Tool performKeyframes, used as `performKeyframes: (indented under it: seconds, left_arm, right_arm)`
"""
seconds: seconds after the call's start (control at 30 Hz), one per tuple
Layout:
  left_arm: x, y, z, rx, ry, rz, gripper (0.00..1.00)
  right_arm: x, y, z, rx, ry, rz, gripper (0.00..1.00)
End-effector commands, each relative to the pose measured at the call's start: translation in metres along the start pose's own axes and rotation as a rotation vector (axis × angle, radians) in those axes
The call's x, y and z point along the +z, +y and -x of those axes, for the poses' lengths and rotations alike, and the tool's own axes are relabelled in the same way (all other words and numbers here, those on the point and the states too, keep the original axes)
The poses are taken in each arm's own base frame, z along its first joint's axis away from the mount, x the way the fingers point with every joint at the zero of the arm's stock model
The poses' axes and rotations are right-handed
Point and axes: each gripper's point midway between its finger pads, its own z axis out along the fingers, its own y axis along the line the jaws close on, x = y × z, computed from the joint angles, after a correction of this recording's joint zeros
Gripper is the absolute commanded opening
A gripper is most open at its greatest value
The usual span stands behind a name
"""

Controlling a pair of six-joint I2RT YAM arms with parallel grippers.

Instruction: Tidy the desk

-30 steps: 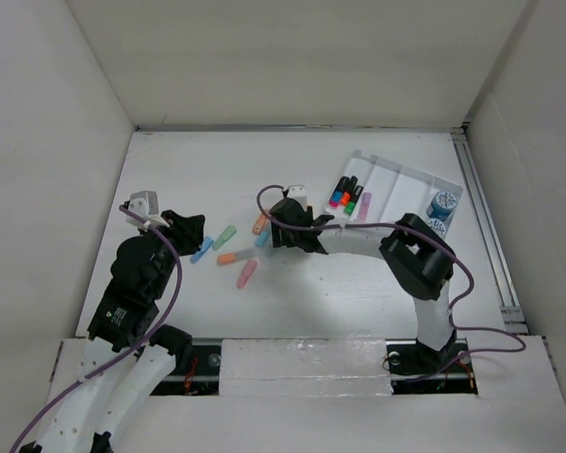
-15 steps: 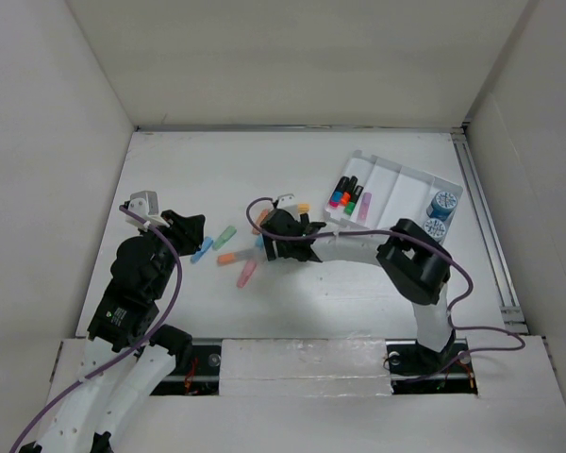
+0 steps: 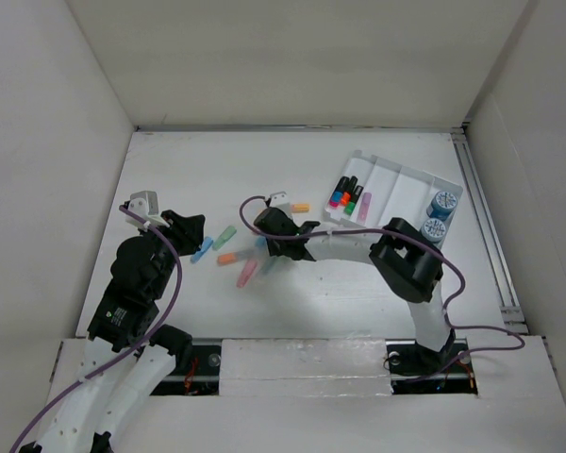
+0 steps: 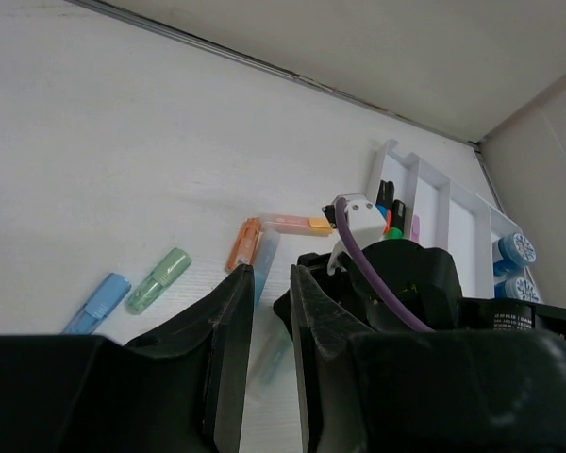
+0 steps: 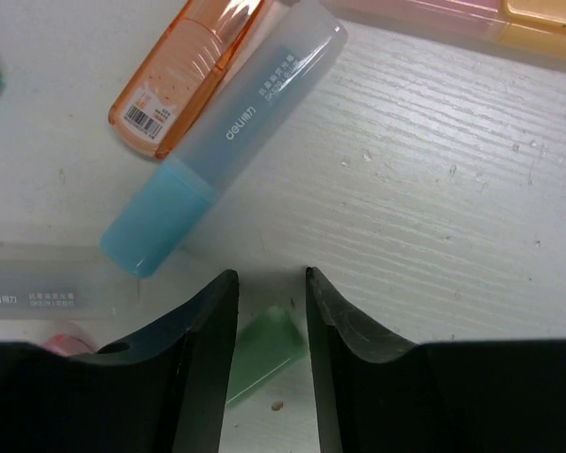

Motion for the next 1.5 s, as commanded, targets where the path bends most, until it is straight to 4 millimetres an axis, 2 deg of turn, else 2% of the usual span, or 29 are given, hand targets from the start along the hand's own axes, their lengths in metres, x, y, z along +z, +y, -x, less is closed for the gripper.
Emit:
performKeyframes:
  seconds: [0.0,0.07,0.1,0.13,0.17,0.2,0.23,0.27,0.33,0.37,0.43,0.47,0.5,0.57,0.63,0.77,0.9,0.93,0.97,1.0,1.03,1.07,1.1,1.23,1.3,1.47]
  left_arm:
    - [0.001,-0.003,0.004,0.005,-0.025,-0.02,0.19]
    - [0.001,-0.003,0.003,0.005,-0.023,-0.021,0.19]
    - [0.001,-0.003,0.003,0.006,-0.023,-0.018,0.19]
    - [0.0,-0.003,0.004,0.005,-0.025,-0.019,0.19]
    - [0.0,-0.003,0.004,0.005,-0.025,-0.017,0.19]
    - [0.0,-0.003,0.004,0.005,-0.025,-0.017,0.19]
    - [0.0,-0.003,0.004,0.005,-0.024,-0.018,0.19]
    - [0.001,-0.003,0.004,0.004,-0.024,-0.018,0.19]
    - [0.001,-0.003,0.004,0.005,-0.022,-0.021,0.19]
    - [0.001,-0.003,0.003,0.004,-0.022,-0.021,0.19]
    - [0.001,-0.003,0.003,0.004,-0.022,-0.021,0.19]
    - [0.001,-0.004,0.004,0.003,-0.024,-0.022,0.19]
    - [0.001,-0.004,0.004,0.003,-0.025,-0.023,0.19]
    - [0.0,-0.004,0.004,0.003,-0.024,-0.024,0.19]
    - [0.0,-0.004,0.004,0.002,-0.024,-0.024,0.19]
    - [0.0,-0.004,0.004,0.004,-0.026,-0.027,0.19]
    - [0.0,-0.005,0.005,0.003,-0.029,-0.028,0.19]
    - [0.0,-0.005,0.005,0.004,-0.028,-0.029,0.19]
    - [-0.001,-0.005,0.005,0.003,-0.029,-0.03,0.19]
    - [-0.001,-0.005,0.005,0.003,-0.03,-0.029,0.19]
    - [-0.001,-0.005,0.006,0.003,-0.033,-0.029,0.19]
    - [-0.002,-0.004,0.006,0.003,-0.033,-0.027,0.19]
    - [-0.002,-0.004,0.006,0.003,-0.034,-0.026,0.19]
    - [-0.002,-0.003,0.006,0.001,-0.035,-0.023,0.19]
    - [-0.002,-0.004,0.006,0.002,-0.036,-0.025,0.19]
    - [-0.002,-0.004,0.006,0.003,-0.033,-0.024,0.19]
  right_arm:
    - [-0.002,0.0,0.0,0.01,-0.024,0.017,0.39]
    - [-0.004,-0.006,0.0,0.015,-0.027,-0.013,0.45]
    - [-0.006,-0.012,0.0,0.011,-0.024,-0.042,0.6]
    - [-0.013,-0.013,0.007,0.022,-0.041,-0.041,0.69]
    - [-0.018,-0.015,0.011,0.026,-0.05,-0.04,0.85]
    - [-0.023,-0.018,0.01,0.03,-0.055,-0.039,0.91]
    - [-0.038,-0.018,0.024,0.05,-0.087,-0.016,0.95]
    - [-0.044,-0.018,0.027,0.058,-0.096,-0.005,0.99]
    - [-0.056,-0.017,0.028,0.078,-0.096,0.035,0.98]
    - [-0.066,-0.014,0.033,0.097,-0.105,0.063,0.9]
    - [-0.07,-0.005,0.022,0.125,-0.062,0.127,0.87]
    - [-0.072,0.004,0.015,0.127,-0.044,0.162,0.82]
    - [-0.076,0.019,0.009,0.138,-0.025,0.218,0.8]
    - [-0.077,0.034,-0.003,0.131,-0.004,0.241,0.79]
    - [-0.065,0.037,-0.02,0.128,0.042,0.215,0.78]
    - [-0.055,0.047,-0.031,0.144,0.086,0.234,0.8]
    - [-0.045,0.05,-0.028,0.136,0.072,0.217,0.85]
    - [-0.043,0.054,-0.022,0.131,0.069,0.215,0.85]
    - [-0.039,0.053,-0.019,0.123,0.063,0.195,0.83]
    - [-0.03,0.053,-0.025,0.105,0.074,0.174,0.76]
    - [-0.026,0.05,-0.028,0.088,0.087,0.149,0.75]
    - [-0.023,0.052,-0.018,0.082,0.065,0.129,0.73]
    - [-0.016,0.048,-0.024,0.063,0.079,0.103,0.68]
    - [-0.015,0.034,-0.027,0.047,0.07,0.039,0.66]
    - [-0.015,0.024,-0.033,0.039,0.069,0.011,0.59]
    - [-0.017,0.006,-0.037,-0.007,0.063,-0.049,0.5]
